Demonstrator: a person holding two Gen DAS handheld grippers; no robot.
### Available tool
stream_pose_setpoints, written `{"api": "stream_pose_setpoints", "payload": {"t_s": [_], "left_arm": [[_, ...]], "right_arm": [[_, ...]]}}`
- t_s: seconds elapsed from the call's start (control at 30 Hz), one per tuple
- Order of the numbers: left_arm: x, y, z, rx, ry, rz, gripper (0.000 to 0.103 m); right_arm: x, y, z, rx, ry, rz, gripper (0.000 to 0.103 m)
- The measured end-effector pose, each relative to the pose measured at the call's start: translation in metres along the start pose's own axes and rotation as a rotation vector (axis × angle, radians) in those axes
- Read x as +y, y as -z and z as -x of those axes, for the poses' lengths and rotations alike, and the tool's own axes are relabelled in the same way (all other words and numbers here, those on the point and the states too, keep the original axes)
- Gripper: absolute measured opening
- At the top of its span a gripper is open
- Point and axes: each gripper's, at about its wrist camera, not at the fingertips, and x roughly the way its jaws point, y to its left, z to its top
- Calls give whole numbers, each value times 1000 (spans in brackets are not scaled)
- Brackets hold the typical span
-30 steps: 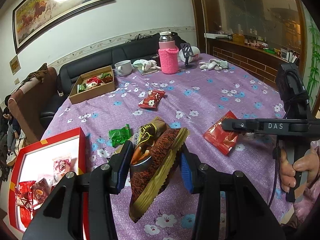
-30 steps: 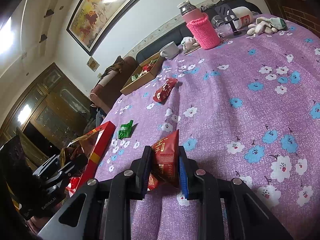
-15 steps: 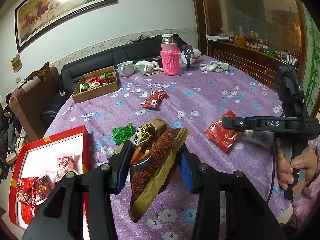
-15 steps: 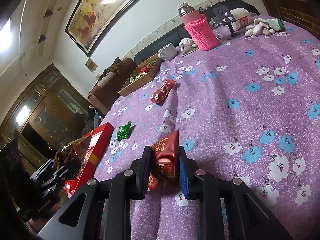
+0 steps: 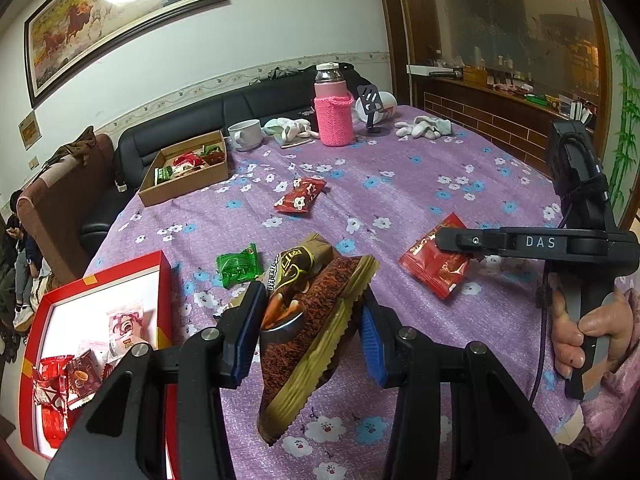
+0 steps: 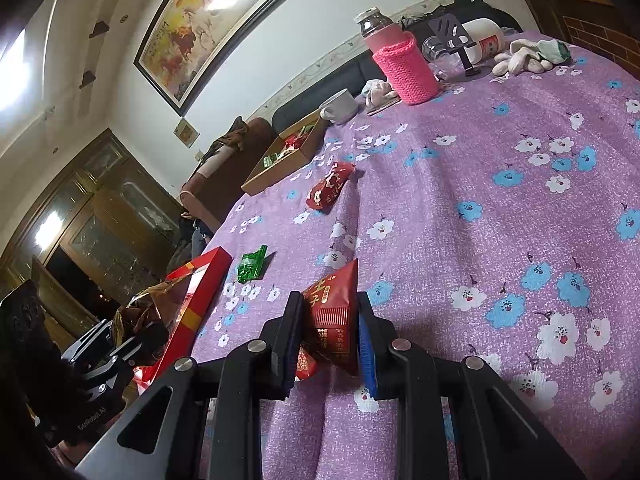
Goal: Organize snacks
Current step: 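Carry the red packet in the right gripper and brown-gold bag in the left toward the tray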
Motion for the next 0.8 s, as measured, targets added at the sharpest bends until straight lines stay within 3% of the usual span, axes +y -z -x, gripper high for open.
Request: {"api": "stream_pose_setpoints", "payload": {"t_s": [0.8], "left_arm": [[-13,-1,-8,30,8,-24,43]], "right_arm": [[3,1,0,-6,-18,10,26]]}}
